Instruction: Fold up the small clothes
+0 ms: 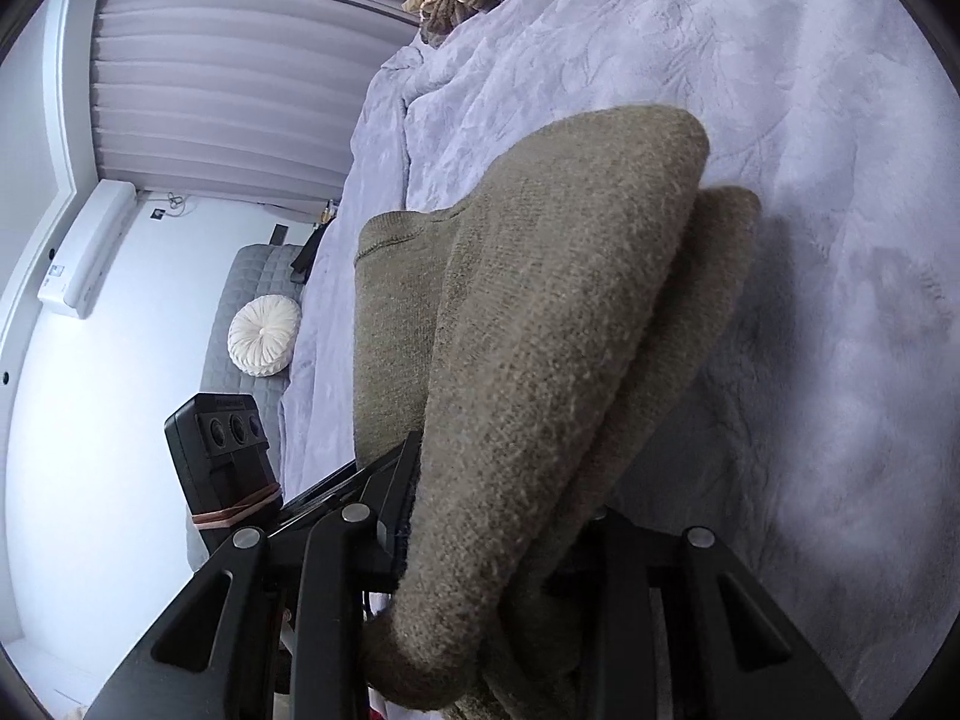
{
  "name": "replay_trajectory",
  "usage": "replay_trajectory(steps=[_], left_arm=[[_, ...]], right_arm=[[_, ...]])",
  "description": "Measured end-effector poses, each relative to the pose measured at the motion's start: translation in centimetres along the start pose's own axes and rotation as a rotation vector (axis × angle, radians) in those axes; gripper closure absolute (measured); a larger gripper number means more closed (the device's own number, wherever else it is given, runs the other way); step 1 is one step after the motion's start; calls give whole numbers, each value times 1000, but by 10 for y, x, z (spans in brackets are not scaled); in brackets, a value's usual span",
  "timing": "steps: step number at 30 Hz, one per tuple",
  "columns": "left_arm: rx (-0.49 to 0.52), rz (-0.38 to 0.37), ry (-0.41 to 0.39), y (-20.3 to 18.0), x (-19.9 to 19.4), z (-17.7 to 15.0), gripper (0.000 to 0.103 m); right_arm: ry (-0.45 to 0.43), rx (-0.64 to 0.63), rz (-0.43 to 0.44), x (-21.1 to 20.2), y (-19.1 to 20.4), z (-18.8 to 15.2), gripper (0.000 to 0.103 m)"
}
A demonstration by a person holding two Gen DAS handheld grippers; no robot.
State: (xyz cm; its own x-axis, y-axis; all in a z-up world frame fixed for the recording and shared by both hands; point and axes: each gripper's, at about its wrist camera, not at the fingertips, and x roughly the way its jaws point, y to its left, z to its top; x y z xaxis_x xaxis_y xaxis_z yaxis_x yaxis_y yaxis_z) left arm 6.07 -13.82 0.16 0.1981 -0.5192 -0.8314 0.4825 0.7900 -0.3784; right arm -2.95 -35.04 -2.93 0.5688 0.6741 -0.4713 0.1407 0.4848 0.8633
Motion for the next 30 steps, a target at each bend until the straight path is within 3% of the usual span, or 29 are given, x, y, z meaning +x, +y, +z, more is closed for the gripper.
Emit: replay_trajectory(steps=[8,15,21,30], left_arm=[[5,-25,-47,2,-87,-31,50],[-25,17,-44,28,-135,-80,50],[-42,91,-22,54,-148,-116,50],[-109,104,-21,82,-140,-139,50]], right_arm=[[10,-64,76,-19,59,-37,70],[63,-95,118,4,91,-84,69],[106,-60,146,41,91,-113,69],[123,-94,111,66,90,-136,67]])
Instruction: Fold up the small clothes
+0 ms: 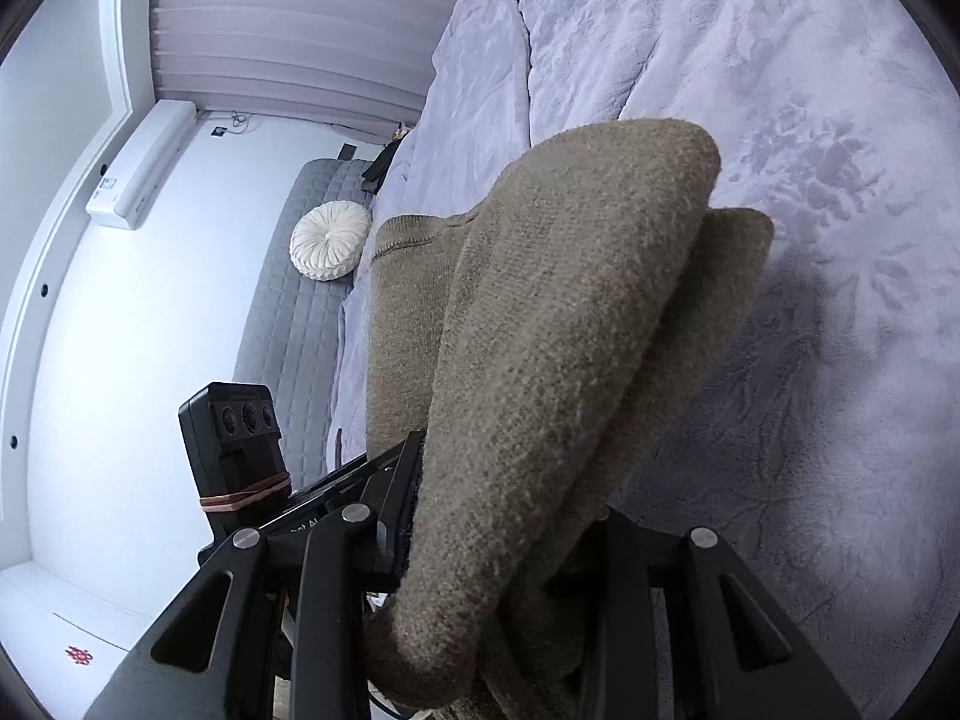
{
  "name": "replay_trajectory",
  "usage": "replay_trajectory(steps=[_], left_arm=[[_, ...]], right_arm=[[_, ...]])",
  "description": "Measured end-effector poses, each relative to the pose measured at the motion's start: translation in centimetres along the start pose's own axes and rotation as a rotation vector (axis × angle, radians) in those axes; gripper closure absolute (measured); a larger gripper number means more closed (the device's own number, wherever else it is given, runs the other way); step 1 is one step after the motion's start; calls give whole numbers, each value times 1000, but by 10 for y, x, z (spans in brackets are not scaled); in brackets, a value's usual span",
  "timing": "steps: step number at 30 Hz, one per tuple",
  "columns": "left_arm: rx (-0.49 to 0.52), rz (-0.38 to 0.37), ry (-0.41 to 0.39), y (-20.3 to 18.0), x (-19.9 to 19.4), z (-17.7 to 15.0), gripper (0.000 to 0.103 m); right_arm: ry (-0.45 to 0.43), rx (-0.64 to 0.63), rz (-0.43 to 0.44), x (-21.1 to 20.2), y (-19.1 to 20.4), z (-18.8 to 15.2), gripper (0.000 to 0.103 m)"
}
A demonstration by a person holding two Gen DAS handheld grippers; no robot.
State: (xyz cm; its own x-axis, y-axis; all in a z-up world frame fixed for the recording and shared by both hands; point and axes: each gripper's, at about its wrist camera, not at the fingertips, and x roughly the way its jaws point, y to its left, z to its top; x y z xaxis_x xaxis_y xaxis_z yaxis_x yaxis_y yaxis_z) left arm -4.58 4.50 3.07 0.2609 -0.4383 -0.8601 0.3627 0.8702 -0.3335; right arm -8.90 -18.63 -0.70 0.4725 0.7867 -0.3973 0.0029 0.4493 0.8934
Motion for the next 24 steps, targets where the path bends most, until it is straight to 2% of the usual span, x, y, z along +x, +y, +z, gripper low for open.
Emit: replay_trajectory(steps=[3,6,8,12,15,16,17,18,20,22,24], left_arm=[[-11,12,2,4,12,-5,50],[-8,68,-3,8,26,-13,50],[0,127,-22,14,29,-17,50],[-30,126,-66,30,18,-14,50],[-54,198,-115,43,8,-8,50],[-53,220,-118,46,8,-6,50],[-53,231,-112,48,10,-5,50],[-56,232,-100,51,12,-6,50],[-58,235,-90,51,17,-10,50],[-33,267,-103,47,21,-15,50],[-5,303,-105,43,26,-17,50]], right_arm=[[-13,-36,-59,4,-3,-1,66],[-22,-38,-130,5,-13,-2,56],[-38,8,-159,3,-25,-2,36],[-100,115,-114,-13,-52,-2,35],[-153,199,-61,-21,-69,1,35],[-167,229,-35,-23,-75,4,40],[-177,247,-33,-23,-78,7,60],[-171,242,-58,-22,-77,8,72],[-144,132,-138,-18,-60,12,75],[-120,-34,-227,-15,-30,11,77],[-89,-221,-383,-8,0,10,77]])
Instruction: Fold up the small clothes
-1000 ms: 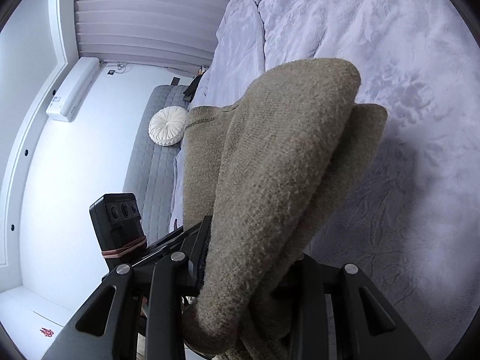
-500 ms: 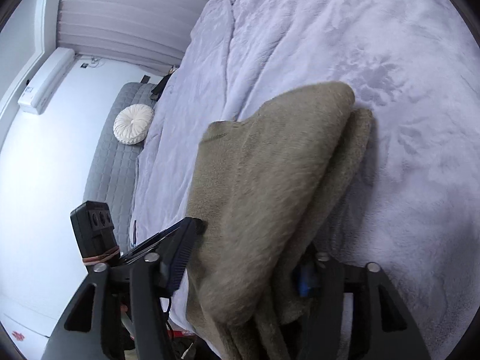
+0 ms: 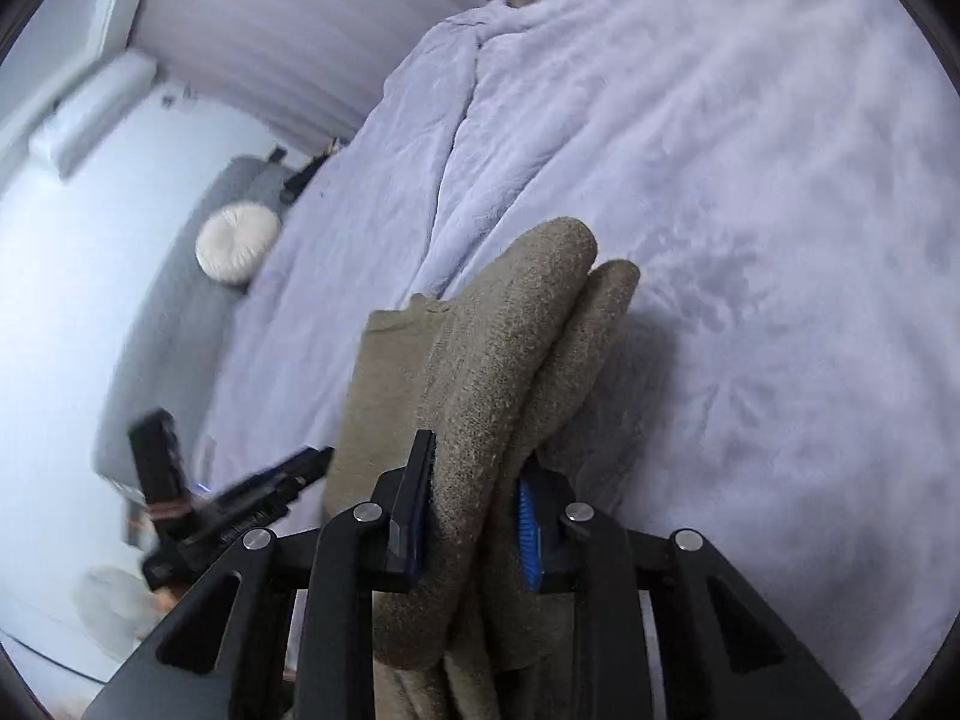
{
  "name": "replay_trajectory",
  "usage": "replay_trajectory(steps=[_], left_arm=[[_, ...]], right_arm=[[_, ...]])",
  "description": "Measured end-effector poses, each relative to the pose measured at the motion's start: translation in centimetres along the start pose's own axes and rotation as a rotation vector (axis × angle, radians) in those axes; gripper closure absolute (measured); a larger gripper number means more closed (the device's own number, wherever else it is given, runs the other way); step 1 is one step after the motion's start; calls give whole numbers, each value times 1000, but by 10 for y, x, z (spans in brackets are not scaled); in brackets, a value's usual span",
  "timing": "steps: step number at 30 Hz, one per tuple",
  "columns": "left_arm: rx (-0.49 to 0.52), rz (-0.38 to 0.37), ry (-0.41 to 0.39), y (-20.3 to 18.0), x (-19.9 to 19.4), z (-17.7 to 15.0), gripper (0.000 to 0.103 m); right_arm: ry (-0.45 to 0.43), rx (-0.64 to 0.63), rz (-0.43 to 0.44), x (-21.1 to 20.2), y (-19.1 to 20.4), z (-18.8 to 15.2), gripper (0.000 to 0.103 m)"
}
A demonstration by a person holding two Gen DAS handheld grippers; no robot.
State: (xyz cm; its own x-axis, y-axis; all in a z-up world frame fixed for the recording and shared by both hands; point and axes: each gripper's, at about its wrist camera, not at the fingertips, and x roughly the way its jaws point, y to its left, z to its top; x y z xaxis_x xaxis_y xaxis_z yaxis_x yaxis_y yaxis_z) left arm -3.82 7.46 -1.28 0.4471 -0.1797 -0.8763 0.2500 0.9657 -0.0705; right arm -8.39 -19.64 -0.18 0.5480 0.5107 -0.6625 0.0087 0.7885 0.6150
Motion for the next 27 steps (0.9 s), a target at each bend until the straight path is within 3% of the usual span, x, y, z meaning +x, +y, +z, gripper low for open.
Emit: replay_trajectory(steps=[2,4,6,10,17,23,27], left_arm=[[8,17,2,-2,2,-2,49],[6,19,12,-3,4,-4,49],[10,24,19,-4,5,-7,43],[45,58,3,-8,-1,-11,43],[24,59,12,-2,-21,-21,43],[23,43,12,-9,-34,-34,43],[34,59,3,-14,-34,-40,43]], right_arm=[[27,-181,-198,9,18,1,77],[74,-219,-288,22,12,-5,77],[101,-135,-281,28,-14,-13,75],[65,14,-221,8,-45,-25,72],[36,-61,-279,-32,-26,-42,75],[-22,-176,-255,-51,19,-51,78],[6,-220,-231,-39,38,-59,78]])
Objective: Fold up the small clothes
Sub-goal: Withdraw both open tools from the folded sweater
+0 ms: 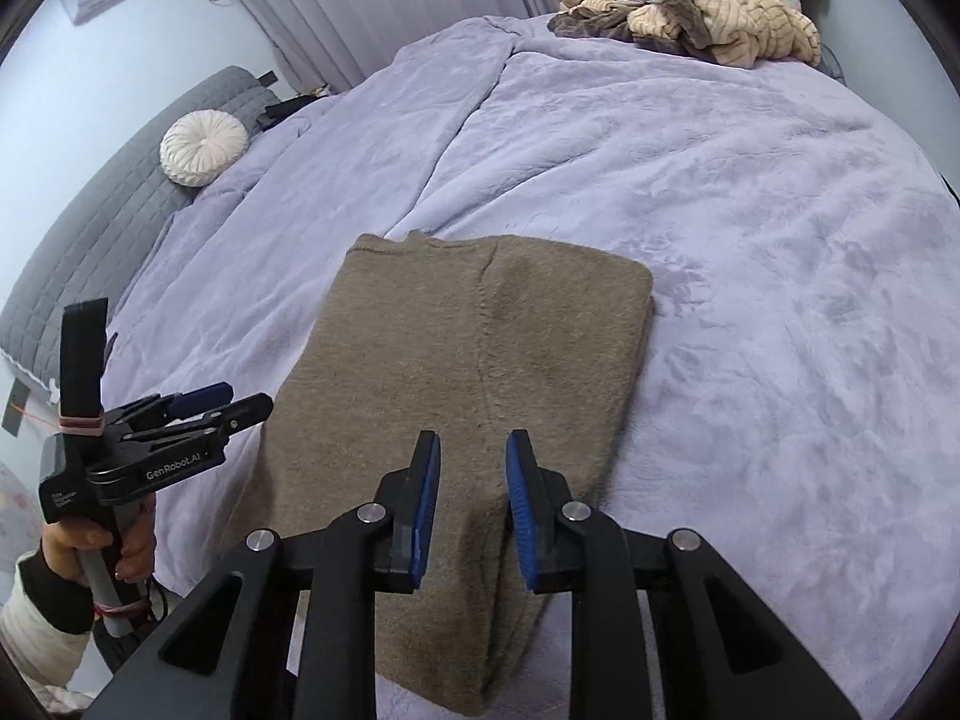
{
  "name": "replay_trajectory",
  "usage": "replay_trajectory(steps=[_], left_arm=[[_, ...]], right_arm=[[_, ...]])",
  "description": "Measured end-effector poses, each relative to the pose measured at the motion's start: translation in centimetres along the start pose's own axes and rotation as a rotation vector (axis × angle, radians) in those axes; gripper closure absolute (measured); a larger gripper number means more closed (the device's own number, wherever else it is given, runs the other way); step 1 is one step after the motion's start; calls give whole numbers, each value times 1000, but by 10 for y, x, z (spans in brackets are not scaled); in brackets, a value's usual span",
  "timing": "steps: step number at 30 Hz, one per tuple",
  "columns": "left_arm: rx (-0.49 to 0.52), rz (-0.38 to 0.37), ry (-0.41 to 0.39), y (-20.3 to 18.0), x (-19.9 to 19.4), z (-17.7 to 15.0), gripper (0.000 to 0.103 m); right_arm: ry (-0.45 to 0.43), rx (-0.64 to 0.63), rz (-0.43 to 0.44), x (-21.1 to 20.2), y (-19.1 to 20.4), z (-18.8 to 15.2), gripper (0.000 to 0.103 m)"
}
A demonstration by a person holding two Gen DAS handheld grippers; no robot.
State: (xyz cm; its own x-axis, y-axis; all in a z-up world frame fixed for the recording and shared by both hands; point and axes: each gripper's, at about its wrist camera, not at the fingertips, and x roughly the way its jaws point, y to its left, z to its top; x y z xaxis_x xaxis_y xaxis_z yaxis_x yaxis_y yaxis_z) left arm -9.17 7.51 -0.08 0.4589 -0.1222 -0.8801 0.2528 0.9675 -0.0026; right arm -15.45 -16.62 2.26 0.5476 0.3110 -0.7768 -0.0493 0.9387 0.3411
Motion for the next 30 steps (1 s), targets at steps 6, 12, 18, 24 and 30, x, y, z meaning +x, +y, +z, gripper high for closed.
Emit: replay_trajectory(steps=[6,12,18,24,30], left_arm=[[-8,-5,2,-2,3,-3,43],[3,9,-5,-2,2,-3,43],[-7,9,4,-2,-4,-6,43],[-18,-3,14,-7,-12,-6,43],[-29,7,2,-15,-28,-4,43]], right_arm=[[102,2,-68,38,-8,-25,82],[101,13,-69,30,-10,-32,82],[111,153,-43,13,-28,-38,77],[72,197,-84,-13,-33,-26,56],[60,194,-119,-23,-20,-12,36]])
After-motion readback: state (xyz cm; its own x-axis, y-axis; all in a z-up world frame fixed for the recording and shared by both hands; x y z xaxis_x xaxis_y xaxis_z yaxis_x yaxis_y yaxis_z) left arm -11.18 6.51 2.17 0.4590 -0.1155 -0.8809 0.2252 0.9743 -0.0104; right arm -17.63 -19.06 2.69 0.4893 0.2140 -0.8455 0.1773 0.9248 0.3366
